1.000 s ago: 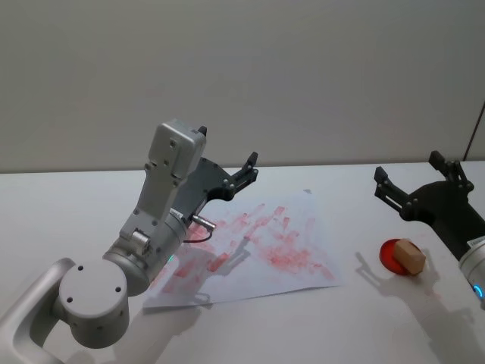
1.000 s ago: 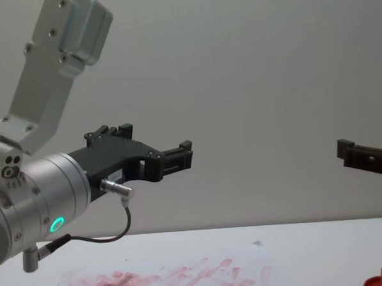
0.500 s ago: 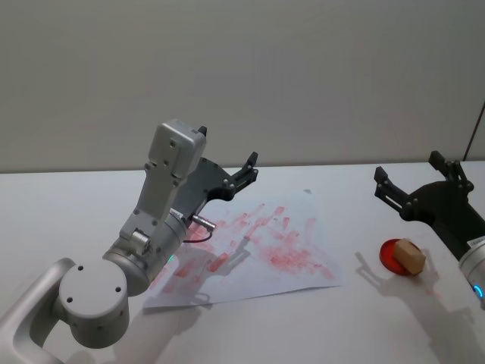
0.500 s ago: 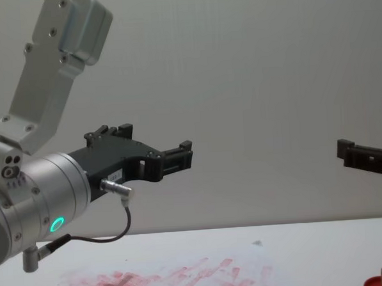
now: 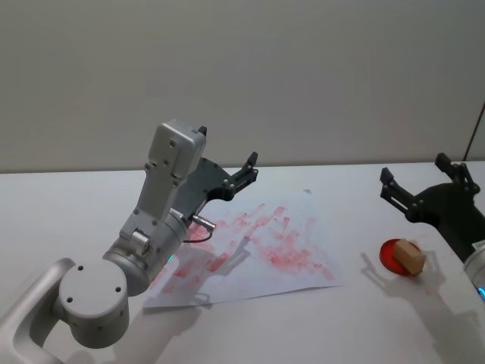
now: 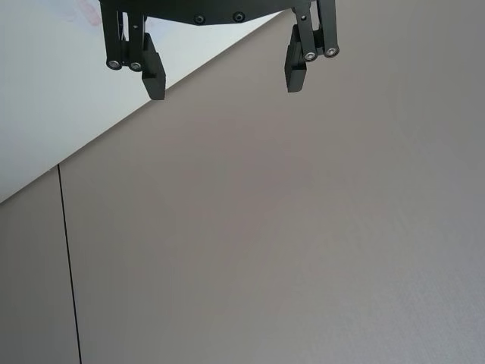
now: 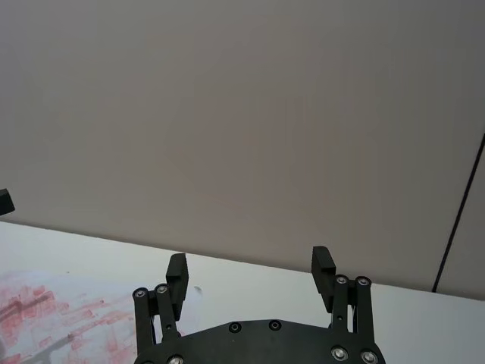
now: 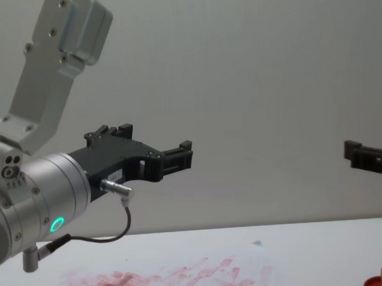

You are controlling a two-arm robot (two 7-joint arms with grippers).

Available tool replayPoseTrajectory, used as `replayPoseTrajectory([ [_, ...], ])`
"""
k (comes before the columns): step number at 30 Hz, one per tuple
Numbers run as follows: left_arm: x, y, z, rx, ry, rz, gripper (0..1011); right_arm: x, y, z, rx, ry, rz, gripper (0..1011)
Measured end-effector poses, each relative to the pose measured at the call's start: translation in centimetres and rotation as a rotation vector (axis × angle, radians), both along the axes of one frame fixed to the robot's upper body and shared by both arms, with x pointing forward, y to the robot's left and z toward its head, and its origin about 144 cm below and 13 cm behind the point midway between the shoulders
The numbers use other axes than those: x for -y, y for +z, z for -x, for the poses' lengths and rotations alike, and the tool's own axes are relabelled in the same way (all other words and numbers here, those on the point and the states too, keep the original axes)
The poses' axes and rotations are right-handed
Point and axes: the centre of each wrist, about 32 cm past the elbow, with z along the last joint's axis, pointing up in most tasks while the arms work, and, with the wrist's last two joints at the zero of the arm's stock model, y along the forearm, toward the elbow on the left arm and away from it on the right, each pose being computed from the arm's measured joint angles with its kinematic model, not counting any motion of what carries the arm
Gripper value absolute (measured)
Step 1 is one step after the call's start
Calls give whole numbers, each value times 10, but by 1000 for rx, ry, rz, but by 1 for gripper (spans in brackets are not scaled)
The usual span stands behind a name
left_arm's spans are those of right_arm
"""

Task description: Use the one hand to pick up the stamp and affix it onto the A4 paper.

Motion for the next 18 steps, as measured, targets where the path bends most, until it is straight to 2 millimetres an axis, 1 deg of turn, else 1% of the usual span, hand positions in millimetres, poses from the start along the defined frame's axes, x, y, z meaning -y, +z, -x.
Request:
replayPoseTrajectory([
  [7, 0, 0, 0, 0, 0, 0, 1001, 2, -2, 11, -40, -44, -7, 1001],
  [12, 0, 0, 0, 0, 0, 0, 1001, 4, -5, 22, -101, -76, -6, 1001],
  [18, 0, 0, 0, 0, 0, 0, 1001, 6, -7, 27, -164, -86, 1, 1001],
])
